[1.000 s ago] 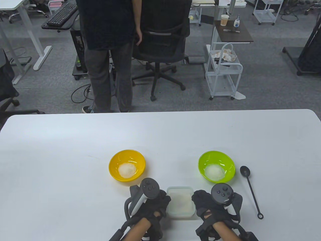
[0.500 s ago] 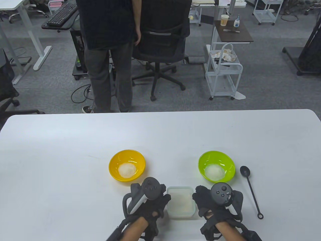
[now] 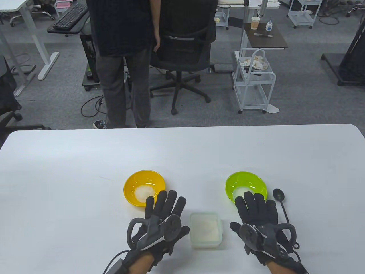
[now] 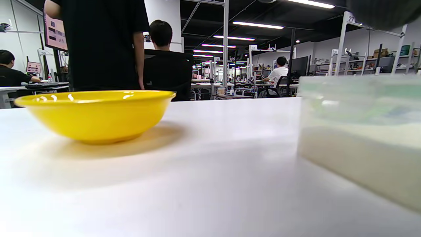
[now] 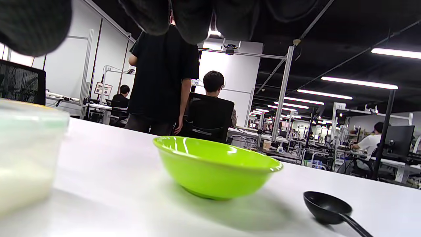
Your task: Scoop white sugar from container into bowls
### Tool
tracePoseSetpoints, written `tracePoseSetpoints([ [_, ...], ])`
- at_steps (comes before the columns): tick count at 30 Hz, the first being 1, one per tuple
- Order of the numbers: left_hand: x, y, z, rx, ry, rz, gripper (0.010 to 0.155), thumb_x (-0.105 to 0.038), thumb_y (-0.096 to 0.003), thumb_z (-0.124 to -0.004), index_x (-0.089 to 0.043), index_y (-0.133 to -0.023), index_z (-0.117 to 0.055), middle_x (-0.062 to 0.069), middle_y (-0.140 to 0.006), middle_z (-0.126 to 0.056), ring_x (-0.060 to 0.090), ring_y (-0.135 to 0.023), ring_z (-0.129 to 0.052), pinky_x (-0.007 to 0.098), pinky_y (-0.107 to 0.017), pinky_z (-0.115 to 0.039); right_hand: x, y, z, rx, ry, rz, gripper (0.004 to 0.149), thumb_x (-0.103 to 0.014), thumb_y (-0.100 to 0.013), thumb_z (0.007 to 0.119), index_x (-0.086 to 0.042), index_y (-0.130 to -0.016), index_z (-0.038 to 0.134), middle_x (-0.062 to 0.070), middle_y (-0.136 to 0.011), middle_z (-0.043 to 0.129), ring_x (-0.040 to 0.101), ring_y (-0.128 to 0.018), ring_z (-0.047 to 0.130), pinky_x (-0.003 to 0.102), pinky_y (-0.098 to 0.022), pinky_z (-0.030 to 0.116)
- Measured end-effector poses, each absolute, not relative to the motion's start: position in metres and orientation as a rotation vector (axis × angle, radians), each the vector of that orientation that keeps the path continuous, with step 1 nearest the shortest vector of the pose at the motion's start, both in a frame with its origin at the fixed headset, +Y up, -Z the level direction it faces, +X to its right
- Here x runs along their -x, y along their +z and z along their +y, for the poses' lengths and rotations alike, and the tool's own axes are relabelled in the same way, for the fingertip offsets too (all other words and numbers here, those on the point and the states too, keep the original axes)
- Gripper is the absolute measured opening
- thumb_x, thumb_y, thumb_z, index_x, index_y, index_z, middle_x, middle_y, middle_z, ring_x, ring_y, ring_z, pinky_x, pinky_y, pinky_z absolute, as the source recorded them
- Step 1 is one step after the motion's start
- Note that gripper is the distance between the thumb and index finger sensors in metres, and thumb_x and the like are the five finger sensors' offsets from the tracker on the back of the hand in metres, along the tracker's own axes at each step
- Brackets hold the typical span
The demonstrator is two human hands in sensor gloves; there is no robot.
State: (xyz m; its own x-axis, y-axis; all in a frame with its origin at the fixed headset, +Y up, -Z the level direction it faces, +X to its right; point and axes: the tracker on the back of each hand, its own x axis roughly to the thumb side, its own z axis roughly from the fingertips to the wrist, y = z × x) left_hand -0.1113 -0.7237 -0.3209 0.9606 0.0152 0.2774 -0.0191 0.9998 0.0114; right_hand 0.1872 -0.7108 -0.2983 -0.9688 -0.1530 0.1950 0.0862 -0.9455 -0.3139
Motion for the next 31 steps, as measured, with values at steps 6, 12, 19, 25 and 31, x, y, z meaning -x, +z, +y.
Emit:
tracePoseSetpoints([
  [6, 0.12, -0.323, -0.734, 0.01, 0.024, -0.263, 0.092, -0.076, -0.0365, -0.065, -0.047, -0.112, -0.02, -0.009, -0.122, -0.009, 0.031, -0.12, -0.018, 0.061, -0.08, -0.011, -0.191, -0.299, -0.722, 0.327, -2.999, 0.373, 0.085, -0.073, -0.042, 0.067, -0.038, -0.111, 0.033, 0.008, -0.123, 0.025, 0.041, -0.116, 0.028, 0.065, -0.08, 0.032],
  [12, 0.122, -0.321, -0.738, 0.008, 0.006, -0.266, 0.091, -0.075, -0.0365, -0.065, -0.047, -0.112, -0.022, -0.009, -0.122, -0.01, 0.031, -0.12, -0.019, 0.06, -0.08, -0.012, -0.191, -0.298, -0.723, 0.324, -3.025, 0.381, 0.086, -0.073, -0.042, 0.067, -0.037, -0.111, 0.03, 0.008, -0.122, 0.024, 0.04, -0.116, 0.027, 0.066, -0.08, 0.031],
  [19, 0.122, -0.321, -0.739, 0.025, 0.024, -0.264, 0.09, -0.075, -0.0367, -0.065, -0.047, -0.112, -0.023, -0.009, -0.123, -0.012, 0.03, -0.12, -0.02, 0.06, -0.08, -0.013, -0.193, -0.298, -0.724, 0.307, -3.05, 0.362, 0.086, -0.073, -0.042, 0.066, -0.037, -0.111, 0.03, 0.009, -0.122, 0.024, 0.04, -0.116, 0.028, 0.065, -0.079, 0.031],
  [25, 0.122, -0.321, -0.742, 0.039, 0.058, -0.264, 0.09, -0.074, -0.0369, -0.065, -0.046, -0.112, -0.026, -0.009, -0.123, -0.014, 0.031, -0.12, -0.022, 0.06, -0.08, -0.013, -0.193, -0.298, -0.724, 0.309, -3.064, 0.347, 0.086, -0.073, -0.042, 0.067, -0.037, -0.111, 0.032, 0.009, -0.122, 0.026, 0.04, -0.116, 0.029, 0.065, -0.079, 0.032],
  [31, 0.122, -0.322, -0.743, 0.05, 0.032, -0.259, 0.09, -0.074, -0.037, -0.067, -0.046, -0.112, -0.026, -0.009, -0.123, -0.015, 0.03, -0.12, -0.023, 0.06, -0.08, -0.014, -0.19, -0.298, -0.725, 0.322, -3.059, 0.344, 0.086, -0.073, -0.042, 0.066, -0.036, -0.111, 0.033, 0.01, -0.122, 0.027, 0.04, -0.116, 0.03, 0.065, -0.079, 0.032],
])
